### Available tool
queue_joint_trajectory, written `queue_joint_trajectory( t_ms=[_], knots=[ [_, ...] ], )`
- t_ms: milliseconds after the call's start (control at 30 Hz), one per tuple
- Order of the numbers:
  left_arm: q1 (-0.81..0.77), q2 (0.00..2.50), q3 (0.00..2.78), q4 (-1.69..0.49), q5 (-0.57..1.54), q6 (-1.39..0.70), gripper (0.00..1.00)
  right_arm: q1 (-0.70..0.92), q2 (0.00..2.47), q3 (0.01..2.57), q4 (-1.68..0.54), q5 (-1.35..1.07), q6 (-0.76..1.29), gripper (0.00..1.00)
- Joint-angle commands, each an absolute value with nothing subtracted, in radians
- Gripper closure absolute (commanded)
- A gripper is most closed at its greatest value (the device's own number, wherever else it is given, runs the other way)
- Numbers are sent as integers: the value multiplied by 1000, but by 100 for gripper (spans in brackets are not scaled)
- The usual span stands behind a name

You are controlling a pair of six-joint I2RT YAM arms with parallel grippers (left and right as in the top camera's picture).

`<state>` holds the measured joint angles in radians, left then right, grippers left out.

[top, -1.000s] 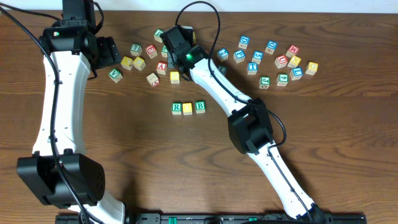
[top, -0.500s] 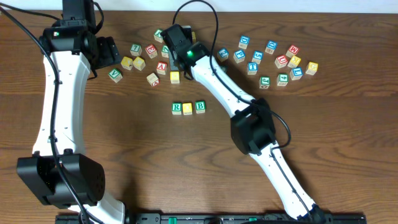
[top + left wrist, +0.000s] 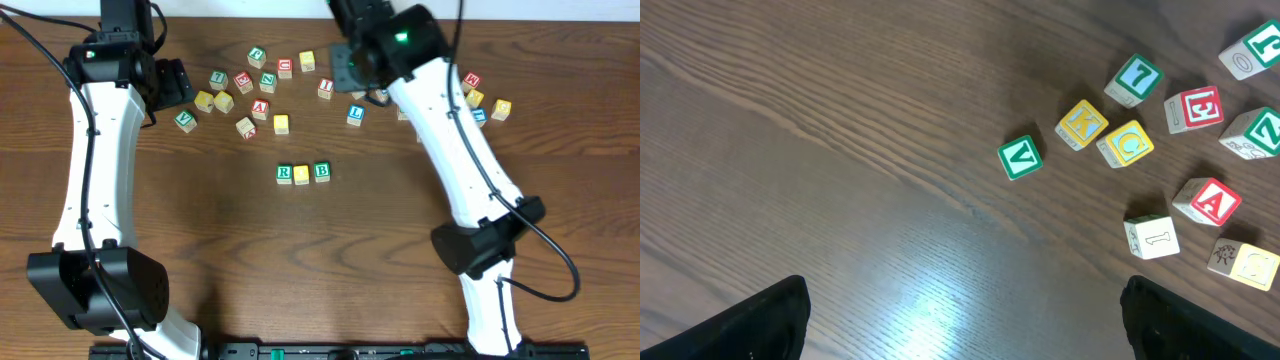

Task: Spell out ROBOT
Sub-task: 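Lift the O block and carry it toward the letter row, then lower the O block right of the B block and open the gripper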

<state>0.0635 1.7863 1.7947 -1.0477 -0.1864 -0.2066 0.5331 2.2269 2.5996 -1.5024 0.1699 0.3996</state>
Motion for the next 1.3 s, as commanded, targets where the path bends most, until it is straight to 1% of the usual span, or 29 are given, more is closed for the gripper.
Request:
queue_joint_trajectory(
  t_ms=[0, 67, 200, 400, 633, 1067, 1267],
  knots=[
    [64, 1799, 1788, -1051, -196, -204, 3, 524, 2280, 2584, -1591, 148, 387, 82],
    [64, 1799, 1788, -1051, -196, -204, 2, 527, 2308, 2555, -1615, 146, 387, 83],
    [64, 1799, 1788, -1051, -196, -204, 2, 544, 2332, 2458, -1578, 133, 388, 83],
    [64, 1799, 1788, -1051, -196, -204, 2, 554, 2336, 2236, -1456, 59, 388, 83],
    [64, 1799, 1788, -1051, -196, -204, 2, 567, 2336, 2090, -1333, 30, 396, 85],
    [64, 1799, 1788, -1051, -196, -204, 2, 594, 2336, 1935, -1116, 30, 456, 86],
    [64, 1799, 1788, -1051, -196, -204, 2, 597, 2336, 1933, -1109, 31, 456, 85]
  ],
)
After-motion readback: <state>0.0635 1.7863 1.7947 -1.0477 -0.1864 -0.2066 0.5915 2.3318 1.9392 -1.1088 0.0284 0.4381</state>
